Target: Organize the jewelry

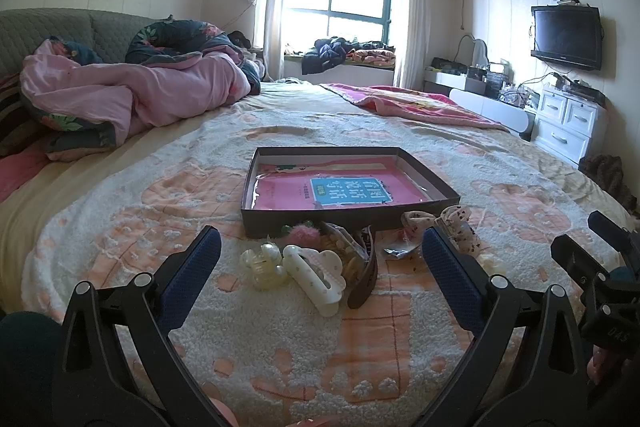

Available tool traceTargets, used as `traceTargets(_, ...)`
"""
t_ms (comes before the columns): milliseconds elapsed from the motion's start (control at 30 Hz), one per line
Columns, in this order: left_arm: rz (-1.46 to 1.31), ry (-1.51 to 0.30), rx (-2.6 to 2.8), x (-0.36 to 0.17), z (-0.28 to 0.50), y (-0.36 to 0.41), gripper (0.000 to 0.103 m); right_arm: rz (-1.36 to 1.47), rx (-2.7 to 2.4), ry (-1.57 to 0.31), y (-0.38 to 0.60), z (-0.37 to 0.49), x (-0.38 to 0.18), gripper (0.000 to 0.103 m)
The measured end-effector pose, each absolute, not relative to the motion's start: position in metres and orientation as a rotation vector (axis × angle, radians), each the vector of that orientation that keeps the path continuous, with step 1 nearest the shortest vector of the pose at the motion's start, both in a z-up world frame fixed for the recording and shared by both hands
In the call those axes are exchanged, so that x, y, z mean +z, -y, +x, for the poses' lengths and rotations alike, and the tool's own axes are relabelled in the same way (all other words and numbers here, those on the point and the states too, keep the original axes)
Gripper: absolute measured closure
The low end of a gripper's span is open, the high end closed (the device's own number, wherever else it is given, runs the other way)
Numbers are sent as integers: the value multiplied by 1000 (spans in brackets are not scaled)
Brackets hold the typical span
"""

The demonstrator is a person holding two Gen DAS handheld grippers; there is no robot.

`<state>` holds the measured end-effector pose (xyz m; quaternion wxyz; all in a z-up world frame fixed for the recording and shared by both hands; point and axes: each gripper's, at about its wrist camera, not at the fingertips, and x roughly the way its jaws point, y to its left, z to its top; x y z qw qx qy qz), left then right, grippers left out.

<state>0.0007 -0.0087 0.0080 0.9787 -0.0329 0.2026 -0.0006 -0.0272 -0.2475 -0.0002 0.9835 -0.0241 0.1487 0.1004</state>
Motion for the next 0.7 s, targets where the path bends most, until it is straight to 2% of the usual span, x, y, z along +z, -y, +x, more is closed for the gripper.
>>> traceTargets(700,-72,-405,-3,10,0,14,11,-66,213,-305,244,-26,-2,6)
